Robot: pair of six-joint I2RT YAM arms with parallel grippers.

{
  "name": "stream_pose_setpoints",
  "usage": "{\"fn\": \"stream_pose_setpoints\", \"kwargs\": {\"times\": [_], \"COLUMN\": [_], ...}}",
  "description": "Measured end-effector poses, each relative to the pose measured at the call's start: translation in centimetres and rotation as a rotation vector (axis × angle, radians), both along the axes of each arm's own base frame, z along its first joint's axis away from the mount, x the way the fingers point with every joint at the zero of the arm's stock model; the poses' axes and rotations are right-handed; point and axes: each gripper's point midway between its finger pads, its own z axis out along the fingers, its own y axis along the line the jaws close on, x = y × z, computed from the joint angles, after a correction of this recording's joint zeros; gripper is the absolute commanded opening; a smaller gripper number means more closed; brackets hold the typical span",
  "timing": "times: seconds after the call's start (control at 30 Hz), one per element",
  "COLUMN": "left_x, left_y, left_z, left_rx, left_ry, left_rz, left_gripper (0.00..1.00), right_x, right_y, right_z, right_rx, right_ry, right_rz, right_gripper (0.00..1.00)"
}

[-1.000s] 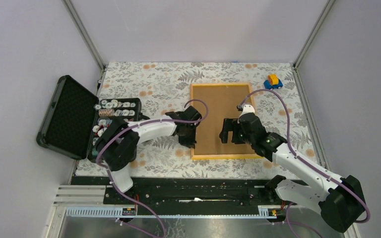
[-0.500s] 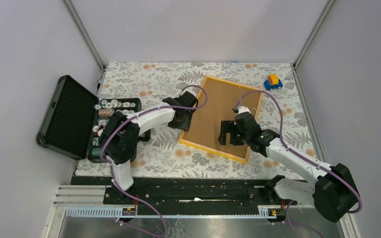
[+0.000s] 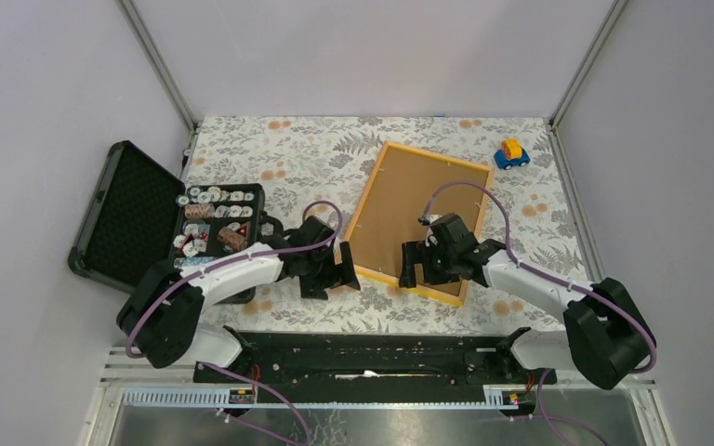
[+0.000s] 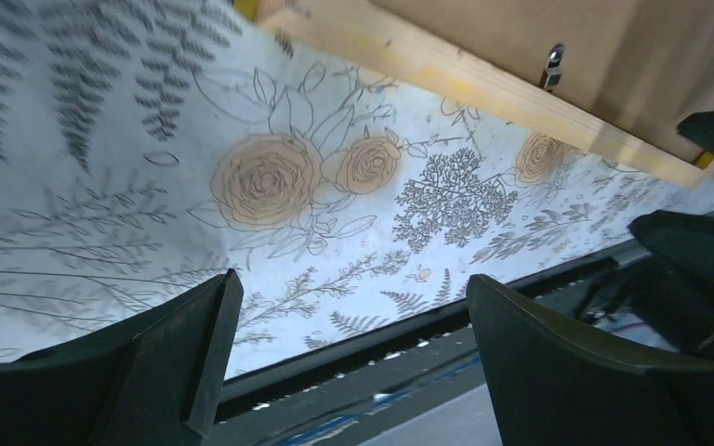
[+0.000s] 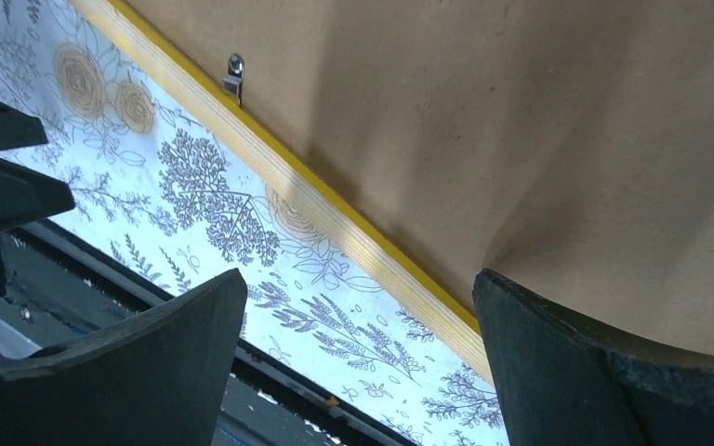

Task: Put the photo into the frame

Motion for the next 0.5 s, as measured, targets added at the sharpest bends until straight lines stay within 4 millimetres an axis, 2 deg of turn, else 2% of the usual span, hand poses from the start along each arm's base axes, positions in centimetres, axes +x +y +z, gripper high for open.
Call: {"fn": "stream_pose_setpoints", "kwargs": {"times": [0.07,0.13,0.33,0.4,0.5], "left_x": [-0.9,-0.6,3.1,4.7,7.2], "left_y": [-0.3,-1.2,-3.9,-4.0,-2.9], "left_z": [-0.7,-0.7,-0.9,-0.8,-0.8], "left_rx": [-0.043,-0.090,-0.209,-0.232,-0.242], "left_ry": [0.046,0.064,0.082,0.070,0.063], "left_rz": [0.046,0.075,0.127,0.149,0.200], "left_gripper": [0.99,0.99,0.99,0.99,0.98], "right_x": [-0.5,-0.7,-0.5,-0.9,-1.7], "right_y": [0.2,0.4,2.4,3.7,6.2], "right_z": [-0.4,-0.7,-0.6,-0.5,-0.3], "right_rx": [0.006,0.018,0.072,0.099,0.178], "right_ry": [0.026,0.040,0.021,0.006,-0.007], "right_rz": [0.011,0.017,0.033,0.054,0.089], "right_gripper": [0.99,0.98,0.96,0.95,0.95]}}
